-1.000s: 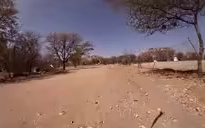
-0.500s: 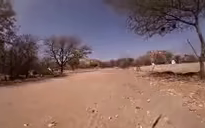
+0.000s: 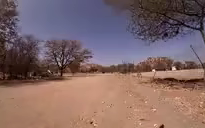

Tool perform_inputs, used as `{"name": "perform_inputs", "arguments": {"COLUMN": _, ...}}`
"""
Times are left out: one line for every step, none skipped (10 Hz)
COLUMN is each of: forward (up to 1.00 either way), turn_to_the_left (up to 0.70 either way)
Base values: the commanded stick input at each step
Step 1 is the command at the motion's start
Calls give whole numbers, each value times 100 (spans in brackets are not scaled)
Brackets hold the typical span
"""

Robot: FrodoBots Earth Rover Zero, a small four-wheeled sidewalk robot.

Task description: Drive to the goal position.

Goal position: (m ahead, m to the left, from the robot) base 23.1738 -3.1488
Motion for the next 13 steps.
{"name": "perform_inputs", "arguments": {"forward": 50, "turn_to_the_left": 0}}
{"name": "perform_inputs", "arguments": {"forward": 50, "turn_to_the_left": 0}}
{"name": "perform_inputs", "arguments": {"forward": 50, "turn_to_the_left": 0}}
{"name": "perform_inputs", "arguments": {"forward": 50, "turn_to_the_left": 0}}
{"name": "perform_inputs", "arguments": {"forward": 50, "turn_to_the_left": 0}}
{"name": "perform_inputs", "arguments": {"forward": 50, "turn_to_the_left": 0}}
{"name": "perform_inputs", "arguments": {"forward": 50, "turn_to_the_left": 0}}
{"name": "perform_inputs", "arguments": {"forward": 50, "turn_to_the_left": 0}}
{"name": "perform_inputs", "arguments": {"forward": 50, "turn_to_the_left": 0}}
{"name": "perform_inputs", "arguments": {"forward": 50, "turn_to_the_left": 0}}
{"name": "perform_inputs", "arguments": {"forward": 50, "turn_to_the_left": 0}}
{"name": "perform_inputs", "arguments": {"forward": 50, "turn_to_the_left": 0}}
{"name": "perform_inputs", "arguments": {"forward": 50, "turn_to_the_left": 0}}
